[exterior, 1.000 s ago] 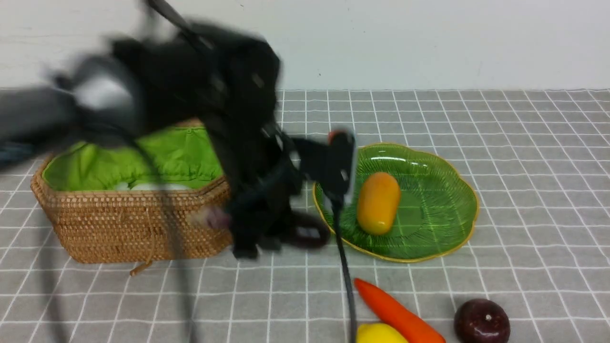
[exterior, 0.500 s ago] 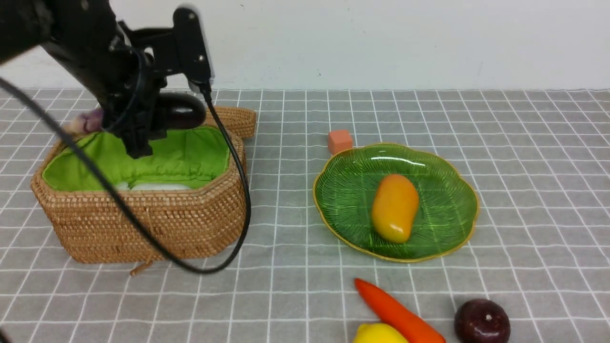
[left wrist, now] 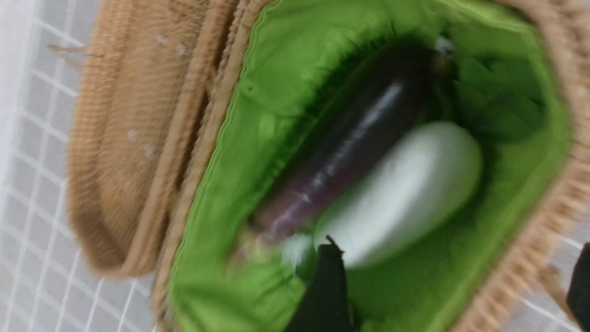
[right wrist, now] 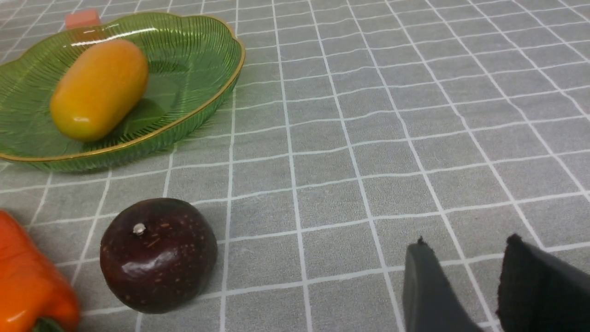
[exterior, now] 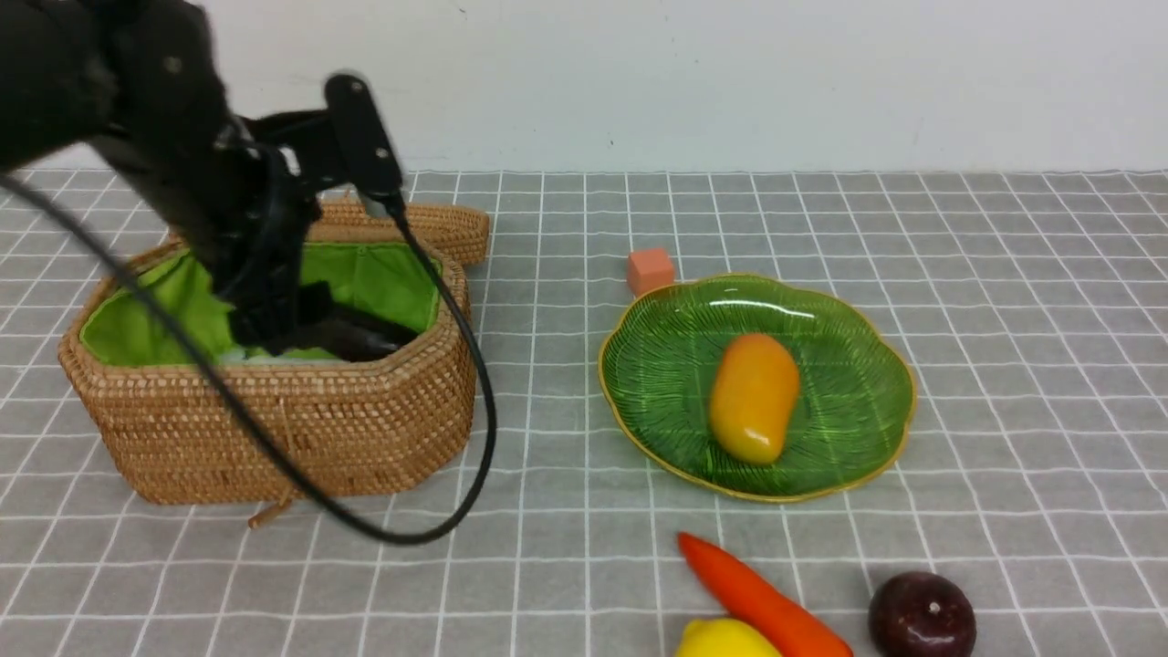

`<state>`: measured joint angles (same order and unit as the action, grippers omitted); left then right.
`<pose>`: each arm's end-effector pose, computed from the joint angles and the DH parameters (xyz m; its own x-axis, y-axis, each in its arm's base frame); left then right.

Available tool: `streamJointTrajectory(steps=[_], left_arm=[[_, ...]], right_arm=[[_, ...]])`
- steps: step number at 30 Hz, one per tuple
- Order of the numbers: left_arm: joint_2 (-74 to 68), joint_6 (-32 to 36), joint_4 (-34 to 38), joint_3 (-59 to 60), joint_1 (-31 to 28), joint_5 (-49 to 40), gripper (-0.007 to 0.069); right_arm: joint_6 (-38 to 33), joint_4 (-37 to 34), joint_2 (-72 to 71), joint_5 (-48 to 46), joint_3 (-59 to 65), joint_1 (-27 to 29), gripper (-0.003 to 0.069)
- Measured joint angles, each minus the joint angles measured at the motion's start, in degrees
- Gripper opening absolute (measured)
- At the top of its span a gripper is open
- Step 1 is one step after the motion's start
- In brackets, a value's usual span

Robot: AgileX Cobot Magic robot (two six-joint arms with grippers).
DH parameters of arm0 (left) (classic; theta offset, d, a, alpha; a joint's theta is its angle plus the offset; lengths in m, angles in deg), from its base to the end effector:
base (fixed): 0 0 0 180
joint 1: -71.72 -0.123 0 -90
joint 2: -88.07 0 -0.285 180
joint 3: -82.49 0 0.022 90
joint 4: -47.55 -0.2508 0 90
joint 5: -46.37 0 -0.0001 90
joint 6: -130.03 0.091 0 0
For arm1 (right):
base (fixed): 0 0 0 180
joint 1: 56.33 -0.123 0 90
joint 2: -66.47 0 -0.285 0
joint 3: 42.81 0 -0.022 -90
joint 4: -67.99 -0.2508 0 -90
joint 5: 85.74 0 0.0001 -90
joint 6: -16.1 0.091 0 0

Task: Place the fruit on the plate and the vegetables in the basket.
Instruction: Use the left arm to grab an eggplant and put it into the left basket, then use the right arm to grab a mangosteen and put it into the right plate

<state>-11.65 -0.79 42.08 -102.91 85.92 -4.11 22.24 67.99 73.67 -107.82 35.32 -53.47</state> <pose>0.3431 -0.0799 0.3329 -0.3179 0.8984 -0.3030 0.7522 0.4335 0.4962 0.0522 -0.0026 0.1737 -0.2918 0.1217 -0.9487 0.0816 0.9914 0.1021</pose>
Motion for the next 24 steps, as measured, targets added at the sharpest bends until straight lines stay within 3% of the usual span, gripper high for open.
streamJointTrajectory(steps=[3, 9, 11, 13, 14, 16, 19, 24], left_arm=[[5.41, -2.68, 0.53, 1.55, 0.0, -0.5, 0.0577], [24.38, -30.88, -0.07, 2.65, 0.0, -9.52, 0.0392], [26.66, -34.31, -0.38, 2.65, 0.0, -11.75, 0.0363], [32.28, -42.8, -0.65, 3.39, 0.0, -19.41, 0.0236], [32.69, -43.11, -0.65, 3.72, 0.0, -19.68, 0.0226], [38.89, -45.73, 0.41, 7.82, 0.0, -20.24, 0.0092], [46.13, -49.62, 2.49, 15.2, 0.0, -20.24, -0.0013], [58.68, -59.29, 4.82, 31.11, 0.0, -12.74, -0.0013]], right_arm=[[0.0, 0.0, 0.0, 0.0, 0.0, 0.0, 0.0241], [0.0, 0.0, 0.0, 0.0, 0.0, 0.0, 0.0241], [0.0, 0.0, 0.0, 0.0, 0.0, 0.0, 0.0241], [0.0, 0.0, 0.0, 0.0, 0.0, 0.0, 0.0241], [0.0, 0.0, 0.0, 0.0, 0.0, 0.0, 0.0241], [0.0, 0.0, 0.0, 0.0, 0.0, 0.0, 0.0241], [0.0, 0.0, 0.0, 0.0, 0.0, 0.0, 0.0241], [0.0, 0.0, 0.0, 0.0, 0.0, 0.0, 0.0241]])
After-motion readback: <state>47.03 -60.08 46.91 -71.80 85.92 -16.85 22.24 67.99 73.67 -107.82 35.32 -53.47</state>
